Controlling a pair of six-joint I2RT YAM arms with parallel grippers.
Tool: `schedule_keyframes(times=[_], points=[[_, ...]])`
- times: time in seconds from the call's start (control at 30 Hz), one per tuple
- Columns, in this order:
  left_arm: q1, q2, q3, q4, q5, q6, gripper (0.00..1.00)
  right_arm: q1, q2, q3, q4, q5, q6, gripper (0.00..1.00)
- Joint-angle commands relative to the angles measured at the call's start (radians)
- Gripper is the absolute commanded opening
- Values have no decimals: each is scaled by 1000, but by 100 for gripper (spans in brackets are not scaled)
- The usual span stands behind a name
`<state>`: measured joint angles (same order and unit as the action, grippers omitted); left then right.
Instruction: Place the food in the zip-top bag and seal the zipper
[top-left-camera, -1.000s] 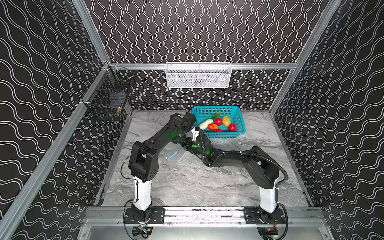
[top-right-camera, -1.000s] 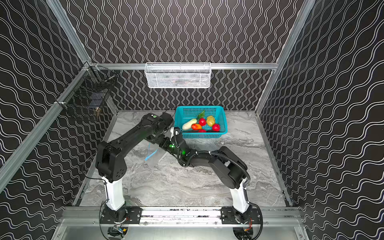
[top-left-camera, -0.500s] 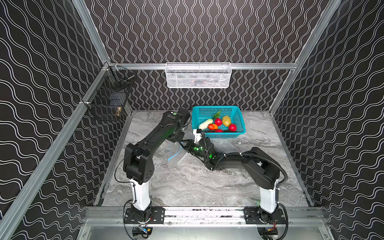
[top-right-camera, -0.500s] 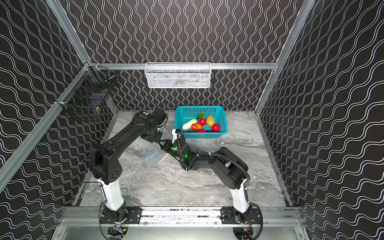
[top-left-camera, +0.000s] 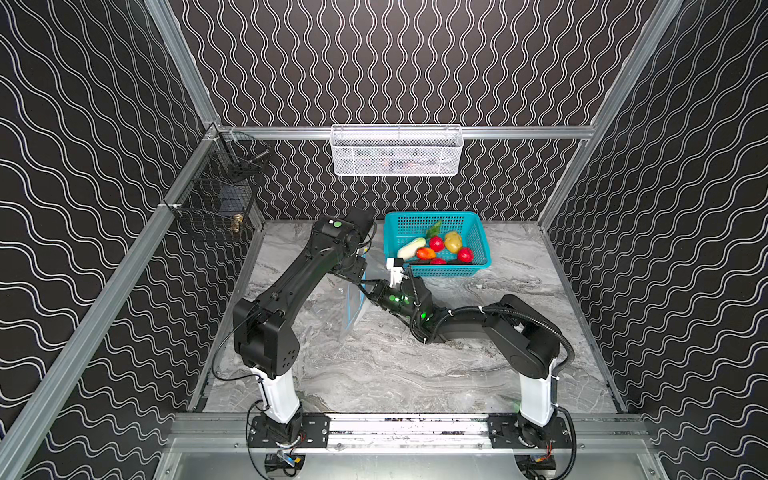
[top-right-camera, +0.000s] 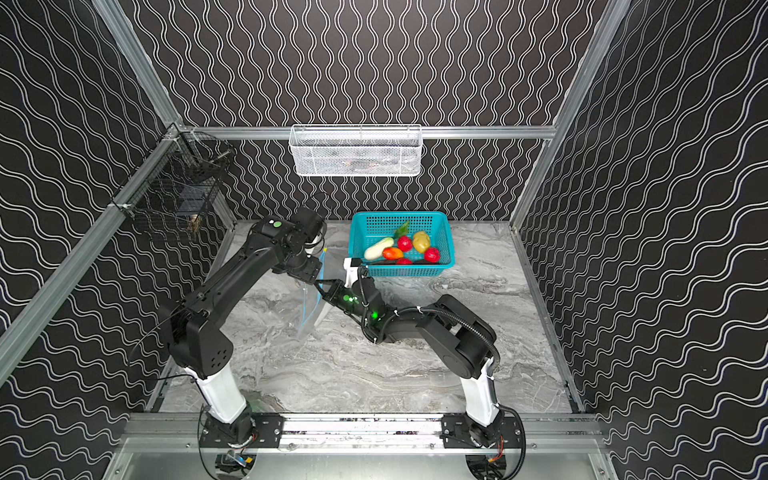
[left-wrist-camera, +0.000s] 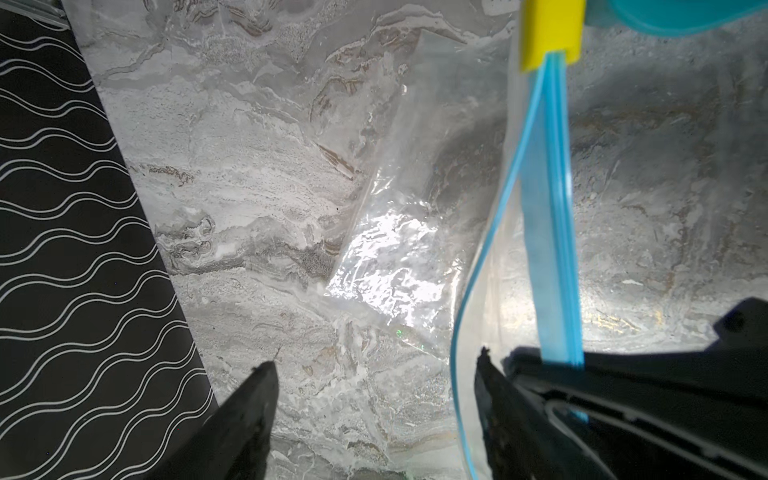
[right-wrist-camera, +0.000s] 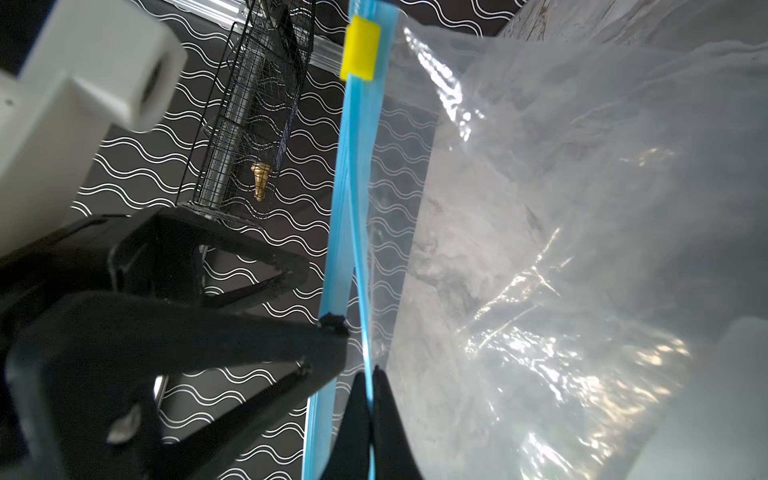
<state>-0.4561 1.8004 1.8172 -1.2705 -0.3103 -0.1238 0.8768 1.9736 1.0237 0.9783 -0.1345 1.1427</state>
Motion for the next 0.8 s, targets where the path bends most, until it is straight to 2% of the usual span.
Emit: schedule_keyframes(times=[0.0,0.03,0.33,0.47,0.57,0.63,0.7,0.77], points=[[3,-14,-1,-28,19,10,86,1,-1,-2,54,-1,-6,0],[3,-24,-9,-17,35,15,98,1,-1,-2,56,-1,-7,0],[3,-68,-44,-17,91,37,97,1,-2,1,56,0,-18,0],[6,-64,-80,9,116,44,87,1,0,10,56,-6,-20,0],[7,-57,-90,24,129,48,75,1,-5,4,56,-1,-20,0],[8,-57,-95,44,131,61,59,1,-10,-3,57,0,-23,0],[8,-54,-98,59,121,70,31,1,-15,-9,60,2,-26,0],[9,-49,-101,69,110,68,27,1,-18,-14,64,4,-26,0]])
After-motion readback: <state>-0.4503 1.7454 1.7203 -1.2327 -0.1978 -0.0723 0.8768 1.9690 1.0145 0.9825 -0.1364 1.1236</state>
